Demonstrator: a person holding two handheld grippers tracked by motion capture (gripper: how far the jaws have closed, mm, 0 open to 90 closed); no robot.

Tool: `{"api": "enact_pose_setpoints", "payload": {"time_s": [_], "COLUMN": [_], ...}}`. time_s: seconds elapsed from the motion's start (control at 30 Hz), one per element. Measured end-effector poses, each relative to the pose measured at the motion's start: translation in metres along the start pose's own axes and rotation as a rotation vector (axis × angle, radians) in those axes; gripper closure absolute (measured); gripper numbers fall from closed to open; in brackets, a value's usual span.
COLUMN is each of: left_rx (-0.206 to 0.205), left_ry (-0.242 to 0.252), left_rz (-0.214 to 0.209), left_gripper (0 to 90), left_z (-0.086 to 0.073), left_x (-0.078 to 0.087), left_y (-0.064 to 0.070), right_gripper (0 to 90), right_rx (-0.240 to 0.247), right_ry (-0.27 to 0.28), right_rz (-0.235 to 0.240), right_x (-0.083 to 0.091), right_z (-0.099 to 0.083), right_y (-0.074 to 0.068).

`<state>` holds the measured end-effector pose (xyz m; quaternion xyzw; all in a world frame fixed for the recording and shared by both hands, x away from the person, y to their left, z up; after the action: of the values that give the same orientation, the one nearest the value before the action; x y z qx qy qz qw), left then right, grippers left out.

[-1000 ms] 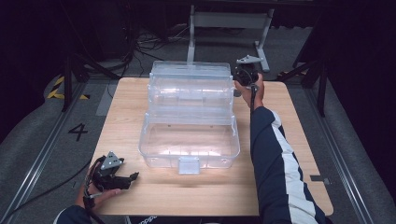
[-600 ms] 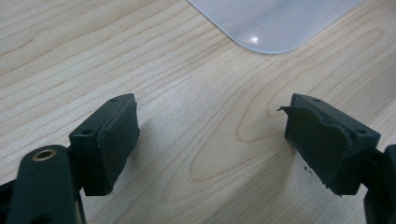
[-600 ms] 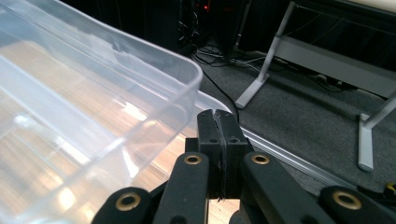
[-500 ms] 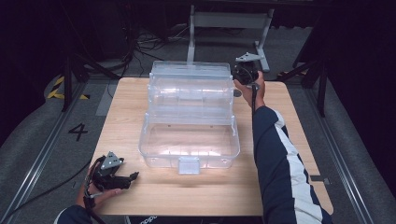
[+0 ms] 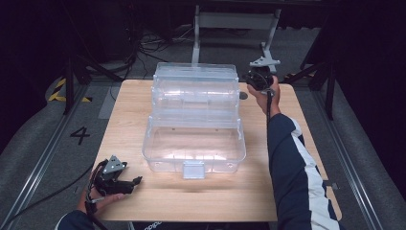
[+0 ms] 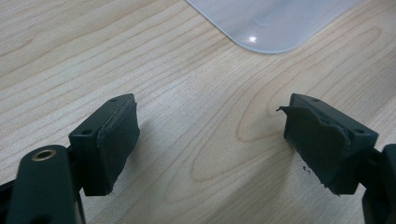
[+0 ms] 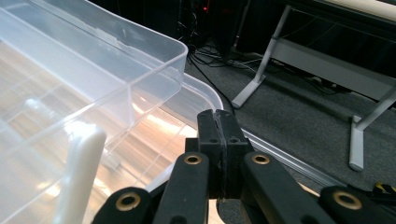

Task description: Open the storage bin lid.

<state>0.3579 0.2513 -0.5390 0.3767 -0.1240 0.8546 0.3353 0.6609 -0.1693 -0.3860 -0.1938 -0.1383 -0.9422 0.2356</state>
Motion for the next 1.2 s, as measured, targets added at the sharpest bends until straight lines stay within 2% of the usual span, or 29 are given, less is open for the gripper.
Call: {"api": "enact_pose_setpoints", "payload": {"time_s": [0.2, 0.43, 0.5, 0.67, 0.77, 1.07, 1.2], "left_rx": [-0.003, -0.006, -0.005, -0.005, -0.005, -0.005, -0.006], "left_ry": [0.000, -0.001, 0.000, 0.000, -0.001, 0.000, -0.001], "left_rz": [-0.003, -0.002, -0.002, -0.001, -0.001, -0.002, 0.000], "left_gripper": [18.4, 18.4, 18.3, 18.4, 18.4, 18.3, 18.4], "left_z": [0.000, 0.000, 0.000, 0.000, 0.000, 0.000, 0.000], "left_x": [0.000, 0.000, 0.000, 0.000, 0.000, 0.000, 0.000], "left_y": [0.000, 0.000, 0.000, 0.000, 0.000, 0.000, 0.000], "right_gripper": [90.0, 90.0, 90.0, 89.8, 89.7, 88.9, 88.1], "right_rx": [0.020, 0.083, 0.085, 0.146, 0.158, 0.153, 0.171], "right_ry": [-0.002, -0.020, -0.028, -0.058, -0.064, -0.075, -0.080], "right_rz": [0.010, 0.006, 0.009, -0.003, 0.001, 0.045, 0.063], "right_x": [0.015, 0.029, 0.032, 0.041, 0.046, 0.064, 0.071], "right_z": [-0.001, -0.001, -0.004, -0.014, -0.019, -0.031, -0.039], "right_y": [0.001, -0.003, -0.004, -0.009, -0.011, -0.019, -0.027]}}
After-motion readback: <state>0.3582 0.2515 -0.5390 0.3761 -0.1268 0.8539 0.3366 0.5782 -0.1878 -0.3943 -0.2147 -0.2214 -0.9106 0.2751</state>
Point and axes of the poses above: each handheld gripper's, and its own axes: x roughly backward along the jaws, z roughly out of its top, y roughly to its right, the point moved 8 cm from there along -x, roughly forward along the jaws, and after that the axes turned 3 degrees about -z, right-handed, at the moved point
